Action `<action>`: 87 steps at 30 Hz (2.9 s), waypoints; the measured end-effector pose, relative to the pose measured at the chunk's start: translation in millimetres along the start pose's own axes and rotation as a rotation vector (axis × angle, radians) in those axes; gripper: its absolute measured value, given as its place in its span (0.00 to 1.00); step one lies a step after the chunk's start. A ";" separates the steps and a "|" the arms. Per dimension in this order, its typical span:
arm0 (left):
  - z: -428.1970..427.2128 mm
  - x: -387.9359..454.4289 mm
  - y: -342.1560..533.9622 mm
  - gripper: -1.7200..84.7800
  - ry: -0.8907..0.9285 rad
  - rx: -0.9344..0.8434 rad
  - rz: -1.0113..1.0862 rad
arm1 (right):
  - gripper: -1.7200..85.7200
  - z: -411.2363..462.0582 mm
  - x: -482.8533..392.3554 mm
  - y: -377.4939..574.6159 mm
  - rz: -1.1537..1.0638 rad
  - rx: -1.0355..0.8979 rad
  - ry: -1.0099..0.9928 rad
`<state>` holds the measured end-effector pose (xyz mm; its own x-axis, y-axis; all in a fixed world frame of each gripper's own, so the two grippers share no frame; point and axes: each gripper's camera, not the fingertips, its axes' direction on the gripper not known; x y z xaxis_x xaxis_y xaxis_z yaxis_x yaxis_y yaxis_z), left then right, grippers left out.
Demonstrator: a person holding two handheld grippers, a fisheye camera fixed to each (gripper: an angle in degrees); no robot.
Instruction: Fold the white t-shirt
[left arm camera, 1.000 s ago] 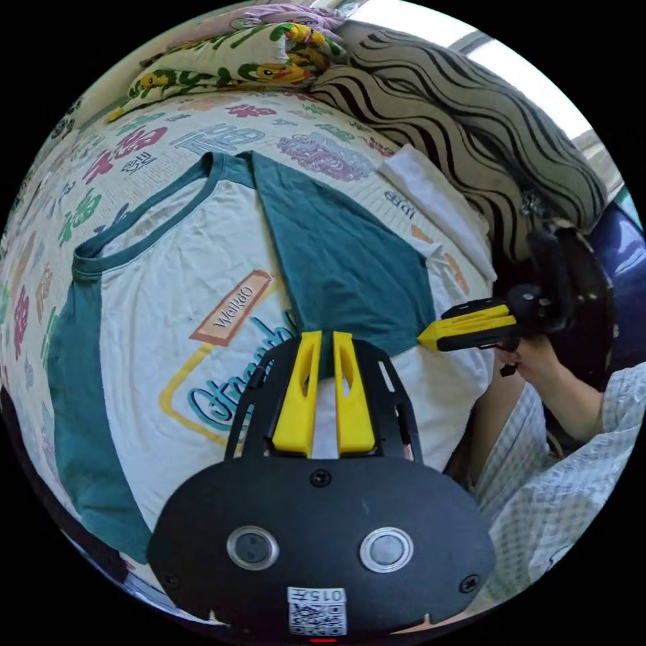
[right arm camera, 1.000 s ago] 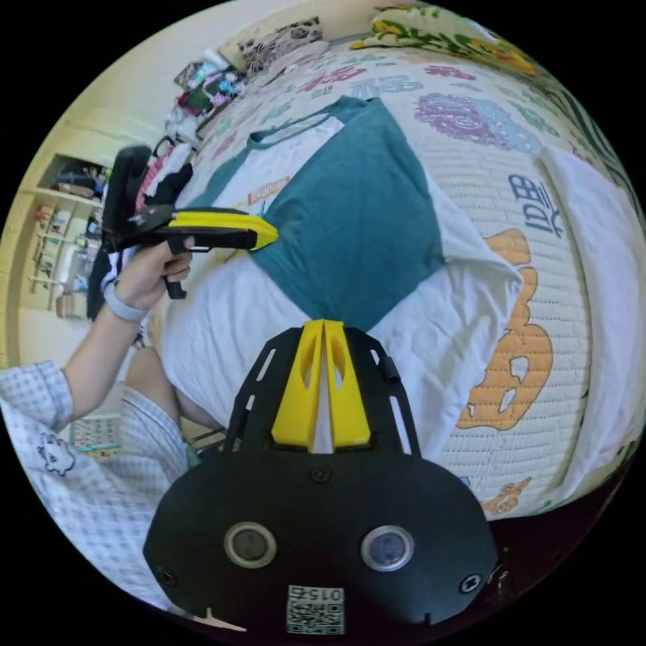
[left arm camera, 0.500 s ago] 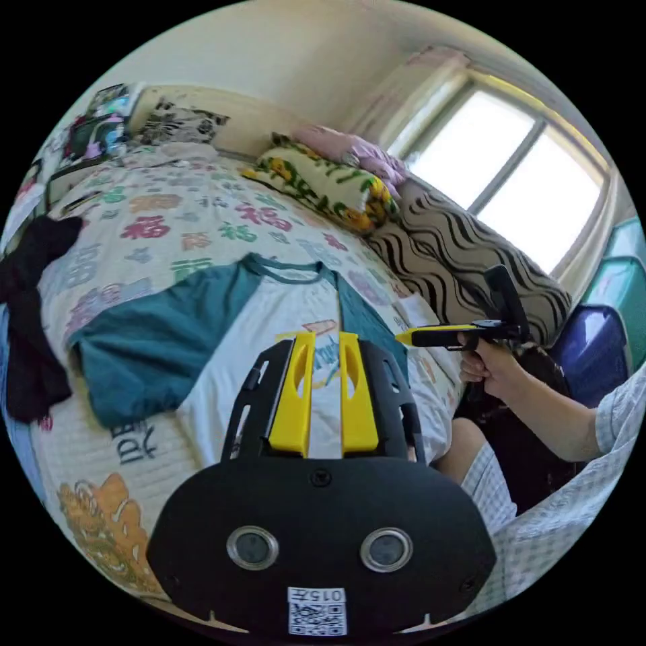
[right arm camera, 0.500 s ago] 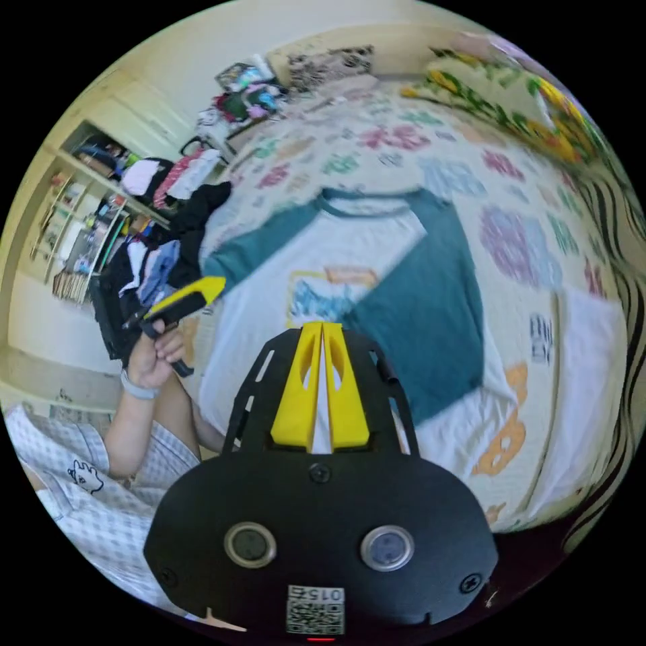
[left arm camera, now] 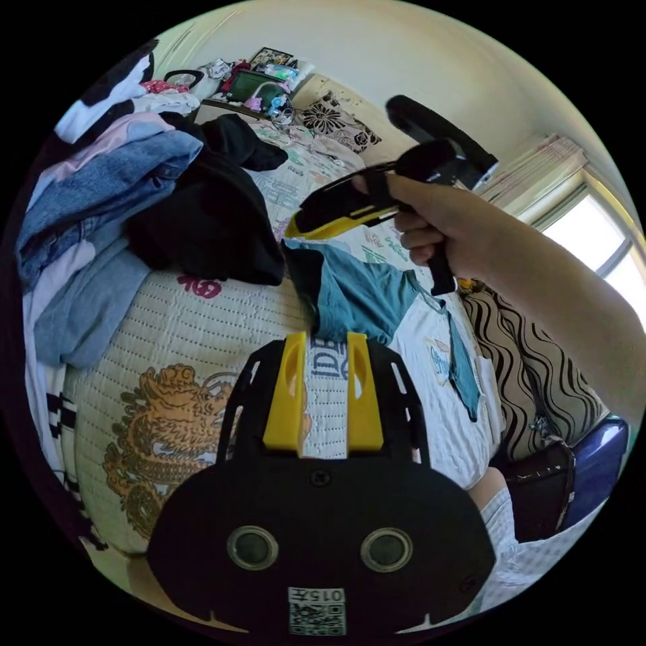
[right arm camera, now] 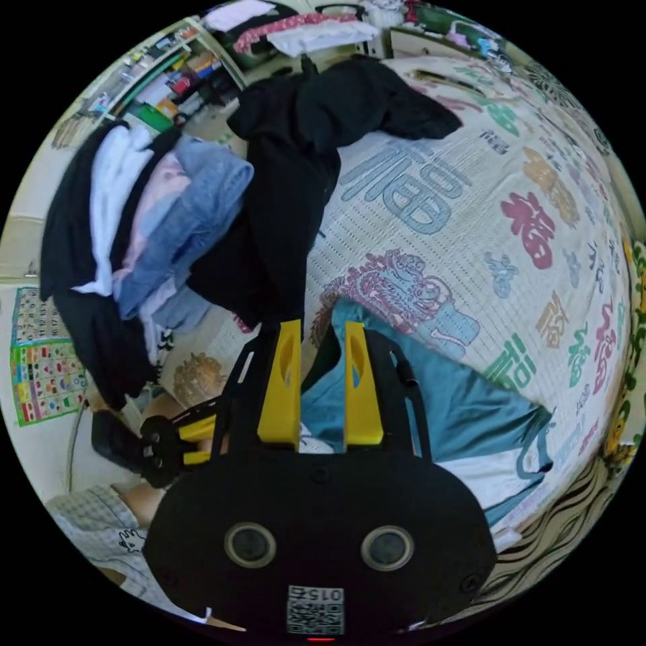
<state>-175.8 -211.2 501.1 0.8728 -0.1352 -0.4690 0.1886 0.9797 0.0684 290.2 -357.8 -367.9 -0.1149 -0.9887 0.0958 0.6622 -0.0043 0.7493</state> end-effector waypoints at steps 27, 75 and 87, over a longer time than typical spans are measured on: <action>-42.3 -39.6 -83.2 0.15 0.280 -0.061 0.274 | 0.01 -134.6 69.0 -13.1 0.062 0.149 -0.040; 67.0 269.7 17.2 0.07 0.025 -0.156 0.499 | 0.09 -57.5 398.4 306.4 0.359 0.365 -0.261; 148.7 297.6 34.6 0.03 -0.170 -0.244 0.568 | 0.01 -17.6 407.6 257.6 0.362 0.238 -0.125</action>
<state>157.4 -239.5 494.9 0.8698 0.4127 -0.2706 -0.4145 0.9085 0.0531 427.0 -764.5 -147.4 -0.0051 -0.8945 0.4470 0.4890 0.3877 0.7814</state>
